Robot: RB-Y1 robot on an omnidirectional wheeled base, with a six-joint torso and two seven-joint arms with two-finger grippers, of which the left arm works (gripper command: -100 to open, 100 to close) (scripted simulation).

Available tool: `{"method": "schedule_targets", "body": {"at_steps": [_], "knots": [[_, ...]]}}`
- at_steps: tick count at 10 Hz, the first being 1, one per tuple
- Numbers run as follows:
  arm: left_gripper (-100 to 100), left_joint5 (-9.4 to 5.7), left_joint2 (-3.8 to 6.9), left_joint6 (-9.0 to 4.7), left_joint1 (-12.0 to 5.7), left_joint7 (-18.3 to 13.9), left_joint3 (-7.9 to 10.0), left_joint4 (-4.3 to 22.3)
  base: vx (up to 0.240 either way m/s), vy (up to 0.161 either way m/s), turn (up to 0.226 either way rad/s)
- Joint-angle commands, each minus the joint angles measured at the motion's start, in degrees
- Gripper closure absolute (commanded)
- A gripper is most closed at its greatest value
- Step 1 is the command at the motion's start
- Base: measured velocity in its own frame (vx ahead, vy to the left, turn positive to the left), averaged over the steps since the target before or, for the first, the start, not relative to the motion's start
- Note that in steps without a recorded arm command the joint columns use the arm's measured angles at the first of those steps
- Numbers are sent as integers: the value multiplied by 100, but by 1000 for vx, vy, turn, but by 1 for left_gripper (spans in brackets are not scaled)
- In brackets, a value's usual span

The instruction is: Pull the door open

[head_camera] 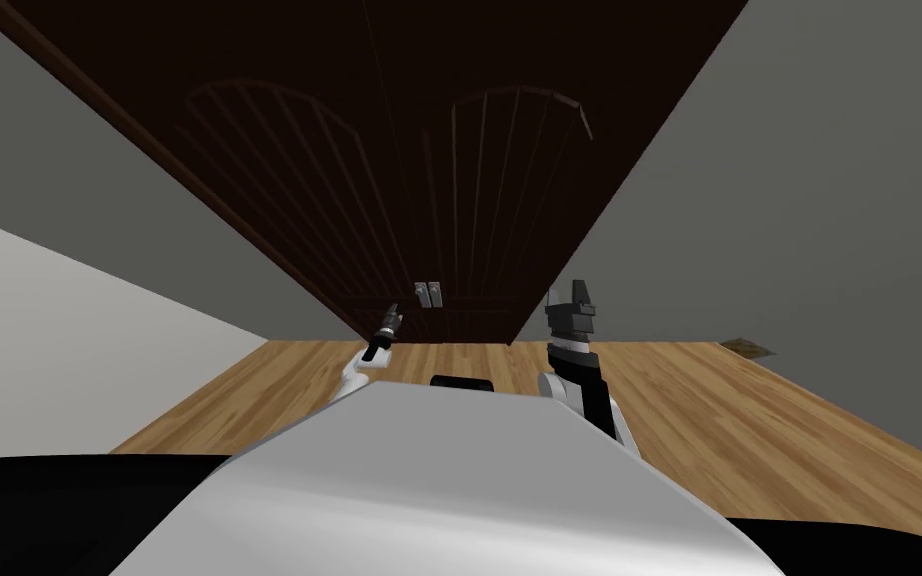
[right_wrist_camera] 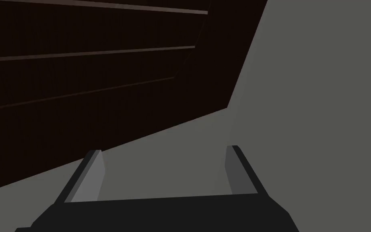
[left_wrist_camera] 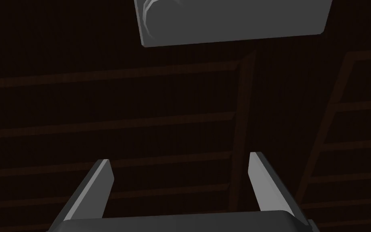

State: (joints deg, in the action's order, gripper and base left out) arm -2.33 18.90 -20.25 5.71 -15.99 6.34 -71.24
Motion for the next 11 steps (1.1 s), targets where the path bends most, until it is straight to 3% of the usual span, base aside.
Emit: {"method": "schedule_targets", "body": {"at_steps": [1,2,6,8,11], "knots": [[-100,20,-47,-13,-92,-45,-165,-71,-122,-112,-155],[-100,17,-45,5,-64,-15,-99,-53,-39,-50,-27],[-100,-43,159,76,86,57,349,218,4,69,158],[-100,-49,168,85,61,86,422,280,118,59,24],[-100,-35,100,74,-46,107,365,277,167,-2,-63]]}}
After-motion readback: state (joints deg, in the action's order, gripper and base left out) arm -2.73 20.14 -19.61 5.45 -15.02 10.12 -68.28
